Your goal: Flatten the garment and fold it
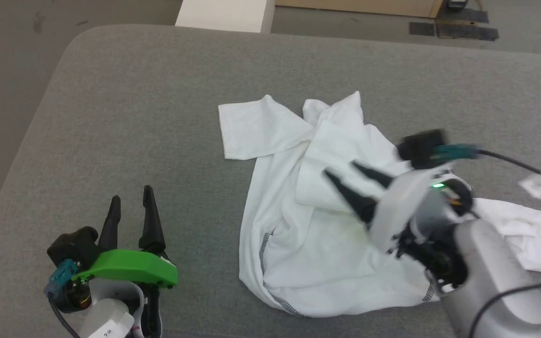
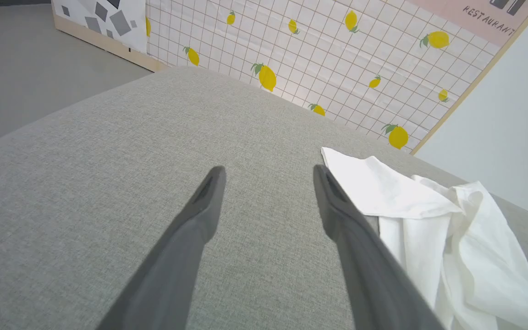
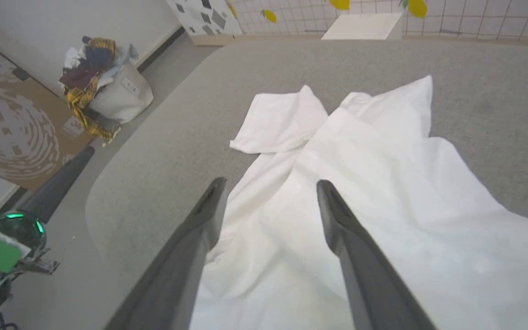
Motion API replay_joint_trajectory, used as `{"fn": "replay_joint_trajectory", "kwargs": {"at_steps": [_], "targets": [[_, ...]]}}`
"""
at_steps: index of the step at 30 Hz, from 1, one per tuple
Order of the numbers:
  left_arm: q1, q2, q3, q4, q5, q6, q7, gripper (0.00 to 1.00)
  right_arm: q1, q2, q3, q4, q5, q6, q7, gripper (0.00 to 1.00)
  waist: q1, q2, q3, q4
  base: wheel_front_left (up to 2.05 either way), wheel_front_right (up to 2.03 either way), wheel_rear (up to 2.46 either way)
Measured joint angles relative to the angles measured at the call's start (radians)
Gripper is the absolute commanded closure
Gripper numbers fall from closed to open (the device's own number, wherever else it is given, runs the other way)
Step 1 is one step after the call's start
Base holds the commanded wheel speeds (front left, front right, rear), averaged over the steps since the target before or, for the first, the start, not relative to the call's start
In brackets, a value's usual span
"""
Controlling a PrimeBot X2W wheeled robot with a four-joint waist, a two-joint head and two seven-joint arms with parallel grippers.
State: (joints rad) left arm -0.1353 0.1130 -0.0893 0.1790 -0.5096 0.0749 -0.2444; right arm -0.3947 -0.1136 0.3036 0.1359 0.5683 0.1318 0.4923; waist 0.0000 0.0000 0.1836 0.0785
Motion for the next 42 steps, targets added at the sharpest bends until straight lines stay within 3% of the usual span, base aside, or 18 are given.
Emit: {"fn": "replay_joint_trajectory", "kwargs": {"at_steps": [12,20,23,26,27,29,36,39,42], "targets": [[0.001,0.013,-0.018,-0.027,0.007,0.010,0.020,0.00,0.169,0.053,-0.511,-0.087,-0.172,0.000,-0.335,0.00,0.0000,0.0000,-0.037,-0.082,0.00,0.00,0.00],[0.010,0.018,-0.028,-0.030,0.010,0.015,0.033,0.00,0.294,0.059,-0.661,-0.126,-0.198,0.000,-0.419,0.00,0.0000,0.0000,-0.054,-0.142,0.00,0.00,0.00],[-0.003,0.018,-0.058,-0.027,0.006,-0.009,0.068,0.00,0.315,0.061,-0.681,-0.125,-0.179,0.000,-0.427,0.00,0.0000,0.0000,-0.055,-0.161,0.00,0.00,0.00],[-0.102,0.019,-0.132,-0.001,0.007,-0.064,0.158,0.00,0.318,0.061,-0.692,-0.130,-0.165,0.000,-0.430,0.00,0.0000,0.0000,-0.045,-0.168,0.00,0.00,0.00],[-0.289,0.023,-0.216,0.047,0.036,-0.117,0.301,0.00,0.319,0.062,-0.688,-0.141,-0.156,0.000,-0.430,0.00,0.0000,0.0000,-0.023,-0.170,0.00,0.00,0.00],[-0.405,0.016,-0.272,0.091,0.049,-0.146,0.404,0.00,0.318,0.062,-0.682,-0.145,-0.147,0.000,-0.430,0.00,0.0001,0.0000,-0.007,-0.173,0.00,0.00,0.00],[-0.621,0.000,-0.491,0.293,0.042,-0.192,0.895,0.00,0.302,0.063,-0.641,-0.133,-0.116,0.000,-0.440,0.00,0.0001,0.0000,0.049,-0.214,0.00,0.00,0.00],[-0.635,0.012,-0.544,0.321,0.040,-0.198,1.007,0.00,0.294,0.063,-0.638,-0.113,-0.103,0.000,-0.457,0.00,0.0001,0.0000,0.071,-0.242,0.00,0.00,0.00],[-0.635,0.029,-0.574,0.327,0.039,-0.198,1.054,0.00,0.293,0.063,-0.644,-0.095,-0.099,0.000,-0.475,0.00,0.0001,0.0000,0.094,-0.264,0.00,0.00,0.00]]}}
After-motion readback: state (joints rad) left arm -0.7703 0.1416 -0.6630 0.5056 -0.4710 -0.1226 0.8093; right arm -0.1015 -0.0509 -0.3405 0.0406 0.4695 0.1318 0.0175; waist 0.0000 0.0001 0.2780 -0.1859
